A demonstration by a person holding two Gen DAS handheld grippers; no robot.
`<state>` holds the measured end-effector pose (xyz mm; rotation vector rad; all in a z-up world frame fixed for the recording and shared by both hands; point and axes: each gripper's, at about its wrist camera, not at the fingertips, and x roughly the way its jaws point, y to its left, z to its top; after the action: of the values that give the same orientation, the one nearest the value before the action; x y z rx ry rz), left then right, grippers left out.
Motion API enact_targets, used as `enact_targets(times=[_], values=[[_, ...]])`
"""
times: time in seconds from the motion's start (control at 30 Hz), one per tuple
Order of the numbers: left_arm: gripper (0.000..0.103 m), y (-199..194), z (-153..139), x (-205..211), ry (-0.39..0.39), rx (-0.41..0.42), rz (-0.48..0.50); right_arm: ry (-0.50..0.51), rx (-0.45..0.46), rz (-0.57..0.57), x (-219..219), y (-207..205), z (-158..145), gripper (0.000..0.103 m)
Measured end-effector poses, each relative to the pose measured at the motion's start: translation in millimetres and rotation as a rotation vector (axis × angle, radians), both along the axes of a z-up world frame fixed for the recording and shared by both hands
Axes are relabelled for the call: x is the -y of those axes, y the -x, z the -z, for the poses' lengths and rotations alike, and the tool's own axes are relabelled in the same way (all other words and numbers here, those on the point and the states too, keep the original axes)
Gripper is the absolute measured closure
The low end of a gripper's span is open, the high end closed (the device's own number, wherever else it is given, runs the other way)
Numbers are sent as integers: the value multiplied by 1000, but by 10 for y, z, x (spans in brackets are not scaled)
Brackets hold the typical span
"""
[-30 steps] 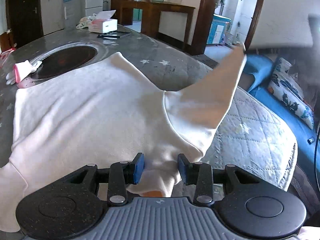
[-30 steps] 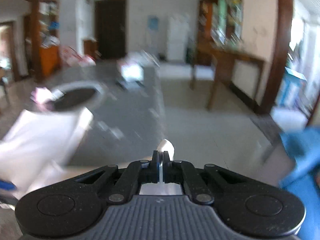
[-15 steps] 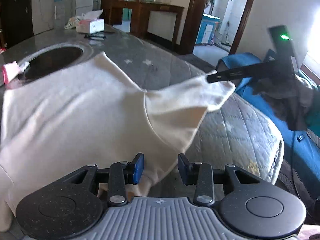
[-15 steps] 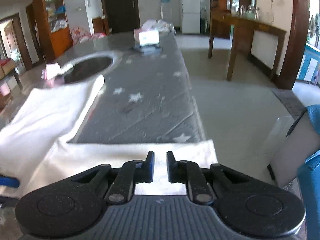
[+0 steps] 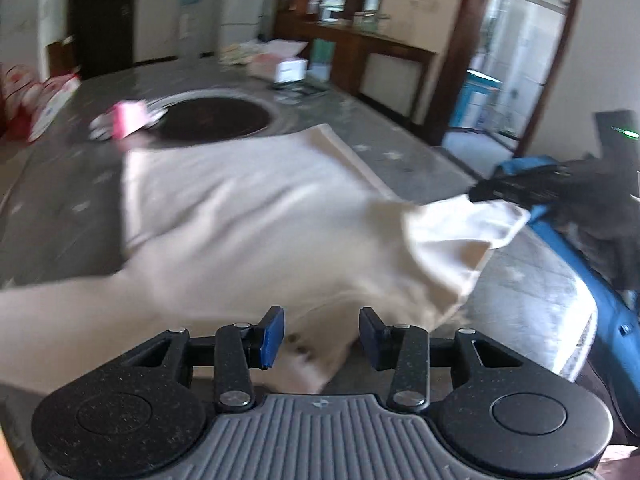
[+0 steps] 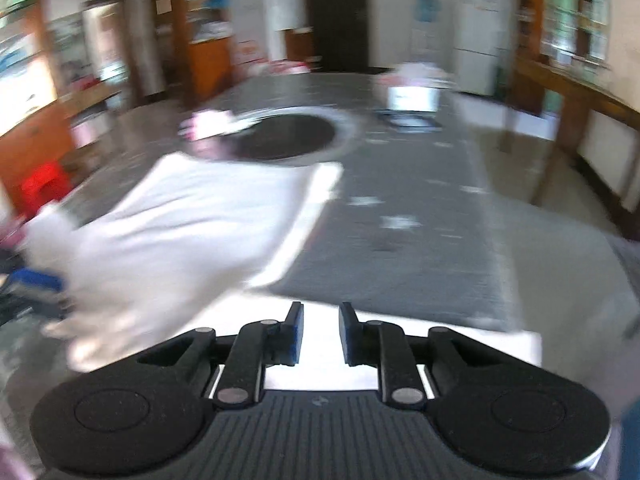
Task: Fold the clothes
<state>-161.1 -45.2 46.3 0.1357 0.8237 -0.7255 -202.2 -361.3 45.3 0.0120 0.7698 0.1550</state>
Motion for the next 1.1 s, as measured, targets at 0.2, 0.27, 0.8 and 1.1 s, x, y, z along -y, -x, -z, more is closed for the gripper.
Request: enact_targets(times=[0.2,0.27,0.8,1.1], values=[[58,77,133,-95,-20,-20,11,30,-35,-228,-625,-3,107,83],[57,125,134,-107,-22,-13,27,42,-48,-279,-790,19,160,83],[59,-90,-44,-22,20,-8,3,149,-32,-427,-1282,61,155,82],[61,-62,69,47,-51,18,61,197,-62,-509,-1286,166,165,82]])
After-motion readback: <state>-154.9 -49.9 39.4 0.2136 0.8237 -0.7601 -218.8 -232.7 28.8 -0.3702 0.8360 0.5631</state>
